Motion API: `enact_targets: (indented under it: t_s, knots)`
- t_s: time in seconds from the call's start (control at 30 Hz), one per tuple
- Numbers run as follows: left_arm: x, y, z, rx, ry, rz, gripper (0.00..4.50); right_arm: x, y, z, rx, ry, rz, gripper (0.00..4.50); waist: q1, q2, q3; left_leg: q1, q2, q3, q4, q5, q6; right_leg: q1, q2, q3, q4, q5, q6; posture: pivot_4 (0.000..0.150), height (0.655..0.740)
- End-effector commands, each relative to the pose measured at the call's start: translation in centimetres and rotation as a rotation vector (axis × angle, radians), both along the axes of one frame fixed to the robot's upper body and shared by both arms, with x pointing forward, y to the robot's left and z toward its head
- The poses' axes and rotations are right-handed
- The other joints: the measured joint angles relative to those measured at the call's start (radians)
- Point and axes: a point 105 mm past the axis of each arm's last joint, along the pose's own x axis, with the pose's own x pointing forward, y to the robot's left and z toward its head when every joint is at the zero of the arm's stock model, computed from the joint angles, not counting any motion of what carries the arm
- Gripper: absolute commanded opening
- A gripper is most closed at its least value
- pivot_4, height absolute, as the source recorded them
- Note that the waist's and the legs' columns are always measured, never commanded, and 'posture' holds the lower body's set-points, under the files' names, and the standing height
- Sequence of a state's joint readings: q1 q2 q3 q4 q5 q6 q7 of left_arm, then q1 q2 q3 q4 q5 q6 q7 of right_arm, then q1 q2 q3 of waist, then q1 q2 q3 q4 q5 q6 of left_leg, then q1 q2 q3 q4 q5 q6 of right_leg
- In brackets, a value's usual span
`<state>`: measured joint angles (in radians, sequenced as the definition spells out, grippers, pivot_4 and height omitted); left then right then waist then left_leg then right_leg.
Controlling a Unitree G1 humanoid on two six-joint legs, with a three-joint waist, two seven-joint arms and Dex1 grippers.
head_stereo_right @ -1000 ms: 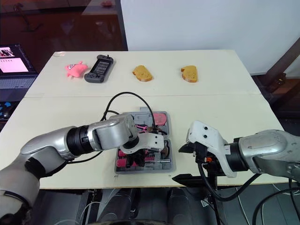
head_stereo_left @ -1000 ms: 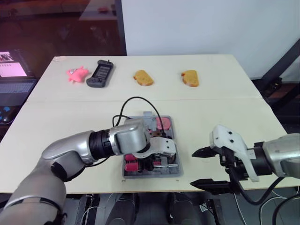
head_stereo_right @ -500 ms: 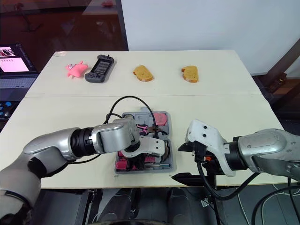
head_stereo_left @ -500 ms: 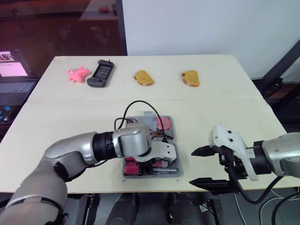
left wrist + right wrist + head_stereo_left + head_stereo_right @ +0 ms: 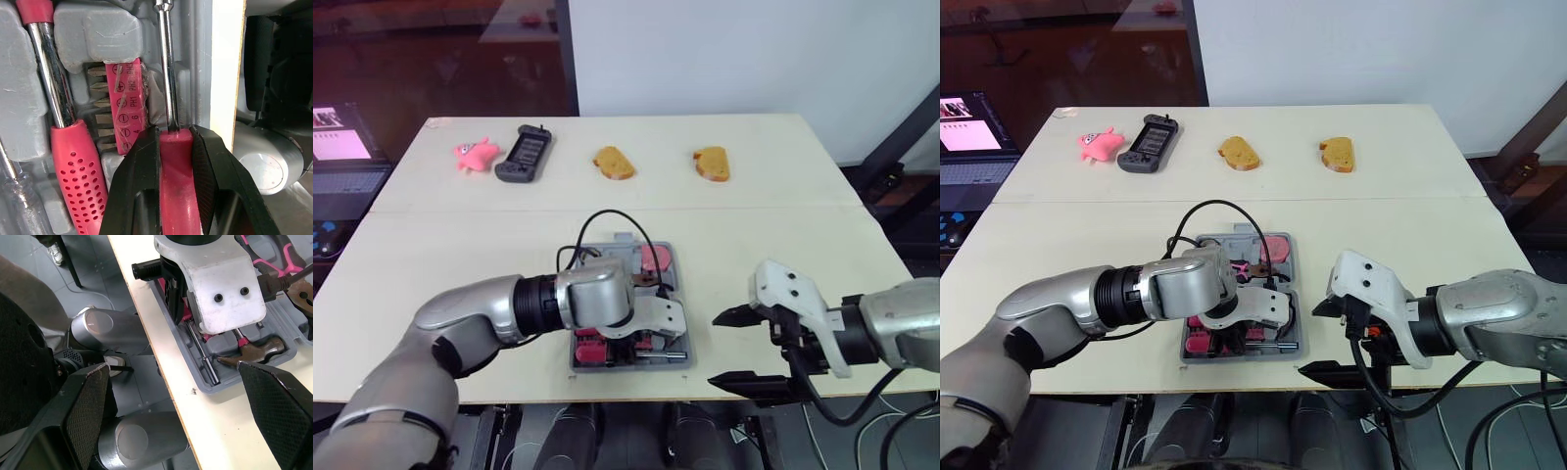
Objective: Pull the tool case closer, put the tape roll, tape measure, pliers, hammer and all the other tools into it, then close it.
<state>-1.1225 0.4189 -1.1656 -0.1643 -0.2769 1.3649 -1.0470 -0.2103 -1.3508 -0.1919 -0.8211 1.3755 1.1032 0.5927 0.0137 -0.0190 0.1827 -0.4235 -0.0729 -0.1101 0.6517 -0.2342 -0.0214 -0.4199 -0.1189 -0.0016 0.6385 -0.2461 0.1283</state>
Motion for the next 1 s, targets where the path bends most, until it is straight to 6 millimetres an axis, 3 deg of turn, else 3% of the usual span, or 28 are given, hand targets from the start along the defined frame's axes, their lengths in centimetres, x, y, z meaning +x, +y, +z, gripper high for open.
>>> enact_targets:
  t_s: [0.03,0.1,0.13,0.2,0.3,0.47,0.73,0.9,1.0]
  knots:
    - [0.0,-0.7,0.7,-0.013,-0.028,-0.037,0.38,0.0,0.4,0.5,0.021,-0.035,0.018,4.50,0.000,0.000,0.000,0.000,0.000,0.000,0.000,0.000,0.000,0.000,0.000,0.000,0.000,0.000,0.000,0.150,0.7400]
    - [0.0,-0.7,0.8,-0.017,-0.035,-0.038,0.38,0.0,0.4,0.5,0.020,-0.036,0.019,4.50,0.000,0.000,0.000,0.000,0.000,0.000,0.000,0.000,0.000,0.000,0.000,0.000,0.000,0.000,0.000,0.150,0.7400]
    - [0.1,-0.8,0.8,-0.020,-0.040,-0.037,1.18,0.0,0.4,0.5,0.020,-0.037,0.020,4.50,0.000,0.000,0.000,0.000,0.000,0.000,0.000,0.000,0.000,0.000,0.000,0.000,0.000,0.000,0.000,0.150,0.7400]
    - [0.3,-1.1,1.2,-0.040,-0.042,-0.014,1.72,0.1,0.4,0.5,0.019,-0.038,0.020,4.50,0.001,0.000,0.000,0.000,0.000,0.000,0.000,0.000,0.000,0.000,0.000,0.000,0.000,0.000,0.000,0.150,0.7400]
    - [0.4,-1.3,2.0,-0.061,-0.037,0.008,3.12,0.1,0.3,0.5,0.019,-0.038,0.021,4.50,0.002,0.000,0.000,0.000,0.000,0.000,0.000,0.000,0.000,0.001,0.000,0.000,-0.001,0.000,0.000,0.150,0.7400]
    - [0.5,-0.9,4.1,-0.102,-0.040,0.036,3.12,0.1,0.3,0.5,0.021,-0.037,0.024,4.50,-0.003,0.000,0.000,0.000,0.000,0.000,0.000,0.000,0.000,0.001,0.000,0.000,-0.002,0.000,0.000,0.150,0.7400]
    - [0.9,0.1,8.2,-0.389,-0.083,0.087,3.12,0.3,0.2,0.6,0.020,-0.041,0.037,4.50,-0.002,0.000,0.000,0.000,0.000,0.000,-0.001,0.000,0.000,0.000,0.000,0.000,-0.002,0.000,0.000,0.150,0.7400]
    - [1.0,1.9,9.2,-0.647,-0.076,0.158,3.12,0.5,0.2,0.8,0.019,-0.048,0.057,4.50,-0.003,0.001,0.000,0.000,0.001,0.000,-0.002,0.000,0.000,0.000,0.000,0.000,-0.003,0.000,0.000,0.150,0.7400]
    - [0.6,4.5,8.6,-0.722,-0.141,0.034,3.12,0.7,0.3,0.9,0.020,-0.050,0.071,4.50,-0.004,0.001,0.000,0.000,0.001,0.001,-0.002,0.000,0.000,-0.001,0.000,0.000,-0.003,0.000,-0.001,0.150,0.7400]
